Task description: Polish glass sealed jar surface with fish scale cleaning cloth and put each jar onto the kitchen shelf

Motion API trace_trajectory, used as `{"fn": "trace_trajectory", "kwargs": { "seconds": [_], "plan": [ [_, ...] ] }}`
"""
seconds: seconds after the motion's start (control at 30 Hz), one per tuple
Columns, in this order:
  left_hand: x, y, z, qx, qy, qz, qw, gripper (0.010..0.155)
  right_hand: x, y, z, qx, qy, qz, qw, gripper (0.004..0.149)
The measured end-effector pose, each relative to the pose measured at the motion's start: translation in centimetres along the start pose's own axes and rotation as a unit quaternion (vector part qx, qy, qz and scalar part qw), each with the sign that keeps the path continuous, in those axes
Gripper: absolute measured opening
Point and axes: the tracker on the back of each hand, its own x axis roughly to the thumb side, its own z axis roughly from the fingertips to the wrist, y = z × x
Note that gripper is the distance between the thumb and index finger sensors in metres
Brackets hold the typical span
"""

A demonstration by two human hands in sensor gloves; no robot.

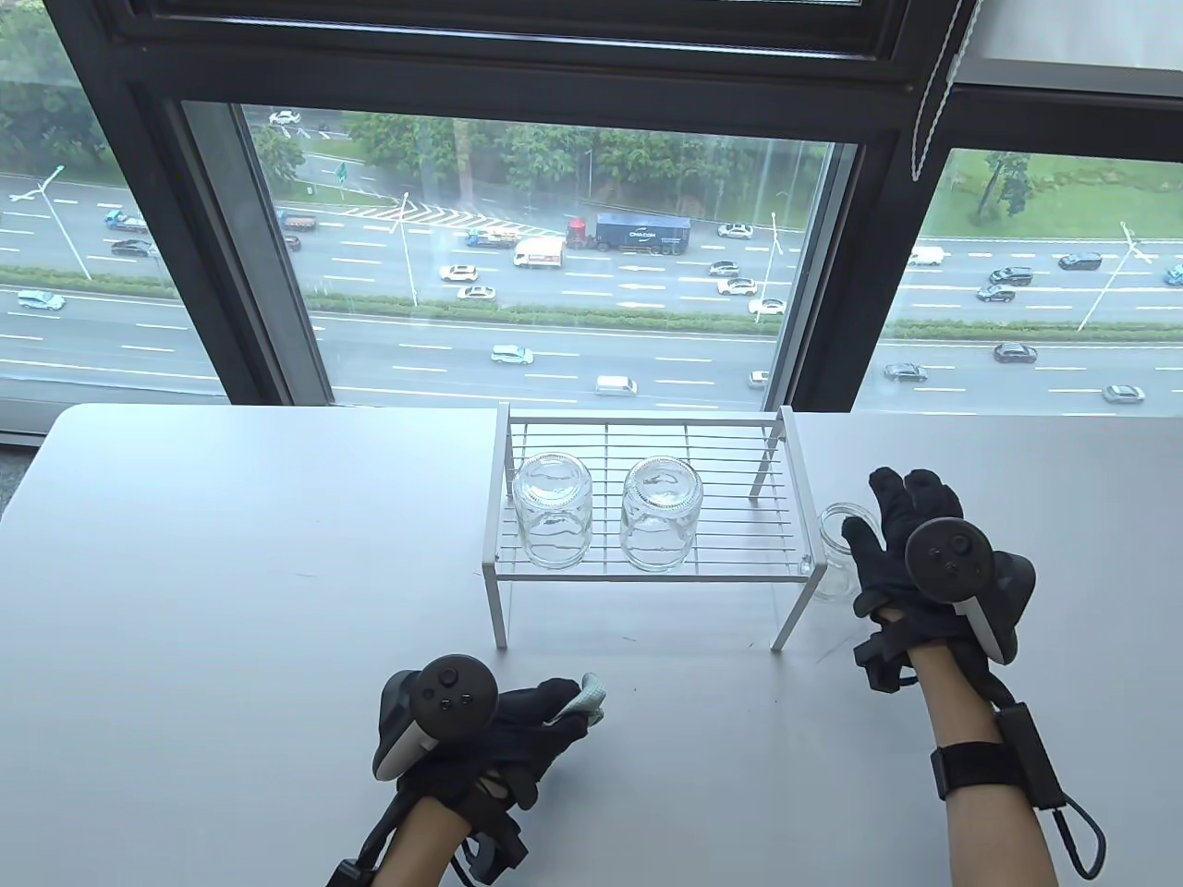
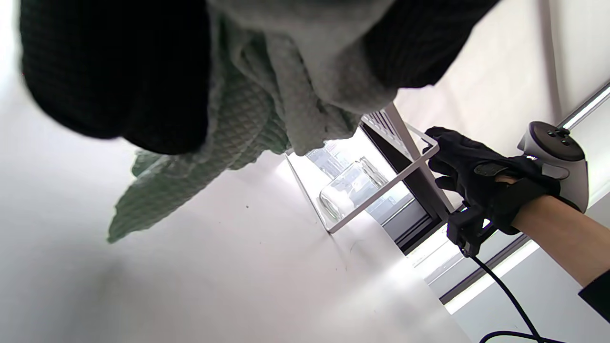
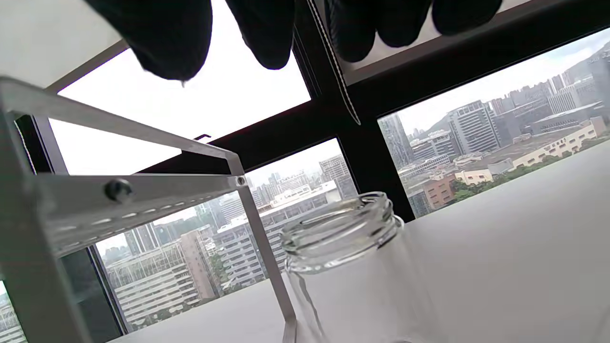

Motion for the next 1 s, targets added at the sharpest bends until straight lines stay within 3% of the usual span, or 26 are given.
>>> {"fn": "trace_trajectory", "kwargs": {
  "seconds": [0.23, 0.37, 0.63, 0.8, 1.0],
  "plan": [
    [-0.7, 0.2, 0.0, 0.009, 0.004, 0.053, 0.999, 0.059, -0.4, 4.3, -0.9, 0.088, 0.03, 0.064, 0.994, 0.077],
    [-0.7, 0.2, 0.0, 0.008, 0.006, 0.052, 0.999, 0.059, 0.3, 5.8, -1.4, 0.126, 0.041, 0.155, 0.979, 0.069],
    [-0.3, 0.3, 0.1, 0.01, 0.0, 0.037, 0.999, 0.059, 0.3, 6.6, -1.1, 0.053, 0.036, 0.2, 0.978, 0.052],
    [-0.5, 0.3, 0.1, 0.011, 0.002, 0.039, 0.999, 0.059, -0.2, 5.5, -0.6, 0.027, 0.04, 0.194, 0.98, 0.048],
    [-0.4, 0.2, 0.0, 0.008, 0.0, 0.039, 0.999, 0.059, -1.2, 0.7, 1.1, -0.007, 0.04, 0.116, 0.992, 0.048]
  ]
}}
